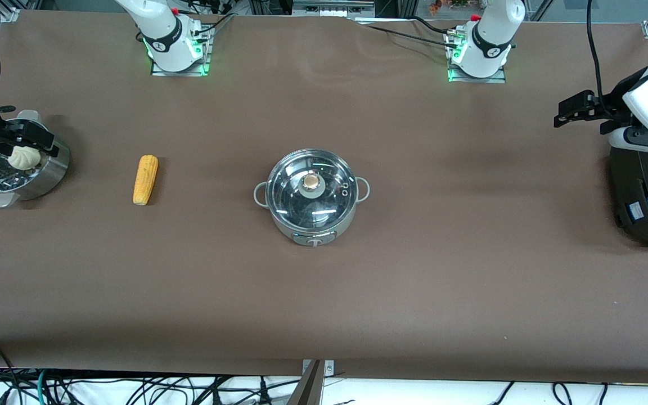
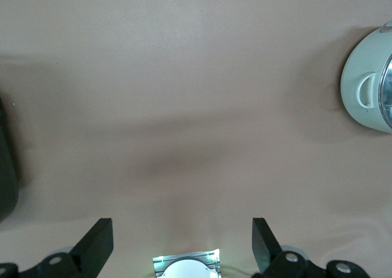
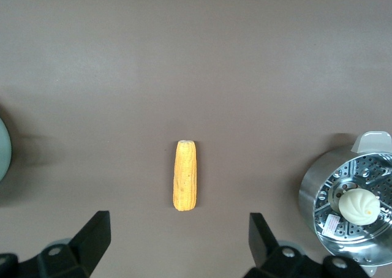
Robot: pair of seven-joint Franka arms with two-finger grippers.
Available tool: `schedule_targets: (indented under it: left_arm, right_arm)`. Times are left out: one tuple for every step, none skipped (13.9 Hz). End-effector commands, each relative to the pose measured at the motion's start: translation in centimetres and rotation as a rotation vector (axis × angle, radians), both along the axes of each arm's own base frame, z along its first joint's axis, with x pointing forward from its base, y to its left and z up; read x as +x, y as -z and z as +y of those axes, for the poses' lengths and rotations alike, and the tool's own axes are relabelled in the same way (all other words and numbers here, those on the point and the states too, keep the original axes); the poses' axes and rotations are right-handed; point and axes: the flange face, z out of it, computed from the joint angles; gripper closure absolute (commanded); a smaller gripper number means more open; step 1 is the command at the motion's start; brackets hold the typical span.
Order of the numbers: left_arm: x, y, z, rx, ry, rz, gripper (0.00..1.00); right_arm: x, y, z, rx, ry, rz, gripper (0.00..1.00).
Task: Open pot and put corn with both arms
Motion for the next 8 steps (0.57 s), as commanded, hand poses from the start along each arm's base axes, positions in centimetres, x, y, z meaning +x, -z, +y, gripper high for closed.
schedule_targets:
  left_arm:
    - [-0.11, -0.03, 0.2, 0.013, 0.02, -0.01, 0.0]
    - [-0.11, -0.03, 0.28, 0.013, 0.02, -0.01, 0.0]
    - [-0.11, -0.03, 0.2, 0.013, 0.021, -0.01, 0.0]
    - [-0.11, -0.03, 0.2, 0.013, 0.02, -0.01, 0.0]
    - [-0.11, -0.03, 0.2, 0.013, 0.021, -0.01, 0.0]
    - [-0.11, -0.03, 0.28, 0.013, 0.02, -0.01, 0.0]
    - [-0.11, -0.03, 0.2, 0.013, 0.02, -0.01, 0.0]
    - [-0.11, -0.03, 0.2, 0.013, 0.021, -0.01, 0.0]
  right_arm:
    - [-0.53, -0.81, -0.16, -0.012, 0.013, -0.001, 0.0]
    - [-0.55, -0.8, -0.15, -0.01, 0.013, 0.0, 0.0]
    - [-0.51, -0.72, -0.14, -0.009, 0.015, 0.002, 0.0]
    - [-0.55, -0.8, -0.13, -0.009, 0.016, 0.0, 0.0]
    - [-0.51, -0.72, -0.12, -0.007, 0.018, 0.002, 0.0]
    - [-0.52, -0.71, -0.21, -0.007, 0.019, 0.002, 0.0]
    - [-0.5, -0.73, -0.2, -0.006, 0.02, 0.0, 0.0]
    - [-0.52, -0.71, -0.18, -0.004, 0.02, 0.001, 0.0]
